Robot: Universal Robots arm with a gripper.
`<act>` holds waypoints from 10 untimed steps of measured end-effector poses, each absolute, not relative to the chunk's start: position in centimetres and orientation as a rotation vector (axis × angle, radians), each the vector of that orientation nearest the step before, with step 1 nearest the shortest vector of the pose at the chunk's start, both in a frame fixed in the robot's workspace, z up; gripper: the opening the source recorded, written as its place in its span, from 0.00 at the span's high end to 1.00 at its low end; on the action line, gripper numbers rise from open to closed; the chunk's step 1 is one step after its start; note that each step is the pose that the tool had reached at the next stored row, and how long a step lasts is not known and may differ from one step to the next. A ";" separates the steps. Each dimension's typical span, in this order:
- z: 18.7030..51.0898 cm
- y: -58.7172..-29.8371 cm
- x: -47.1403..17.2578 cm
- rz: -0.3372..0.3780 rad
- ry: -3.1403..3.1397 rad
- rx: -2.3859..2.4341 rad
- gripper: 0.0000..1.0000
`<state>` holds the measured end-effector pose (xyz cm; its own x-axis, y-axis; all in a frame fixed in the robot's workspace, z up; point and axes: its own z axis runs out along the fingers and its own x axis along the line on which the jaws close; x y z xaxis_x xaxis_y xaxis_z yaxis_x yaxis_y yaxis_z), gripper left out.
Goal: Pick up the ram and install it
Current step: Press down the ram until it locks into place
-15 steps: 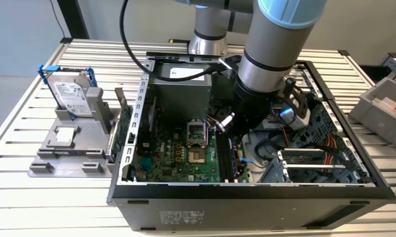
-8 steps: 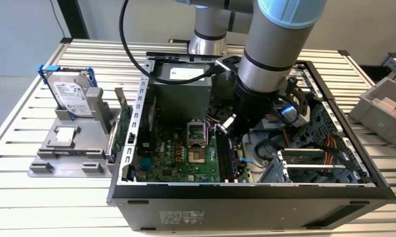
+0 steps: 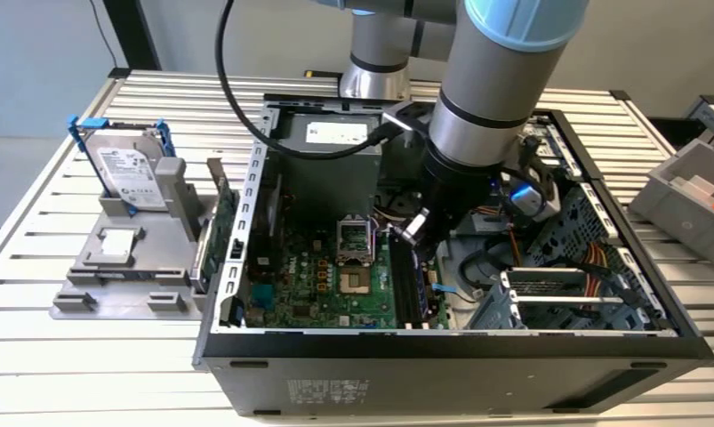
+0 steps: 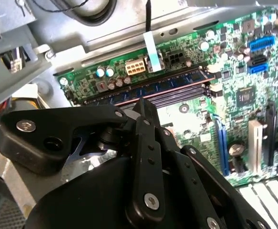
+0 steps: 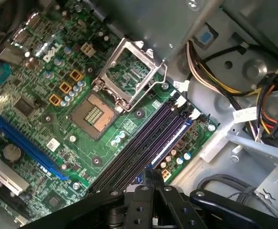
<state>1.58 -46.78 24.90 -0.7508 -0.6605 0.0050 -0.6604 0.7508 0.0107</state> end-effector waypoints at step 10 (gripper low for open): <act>24.9 -46.8 1.6 -0.011 -2.830 1.346 1.00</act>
<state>1.58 -46.78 24.90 -0.6309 -0.7759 0.0039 -0.7758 0.6309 0.0097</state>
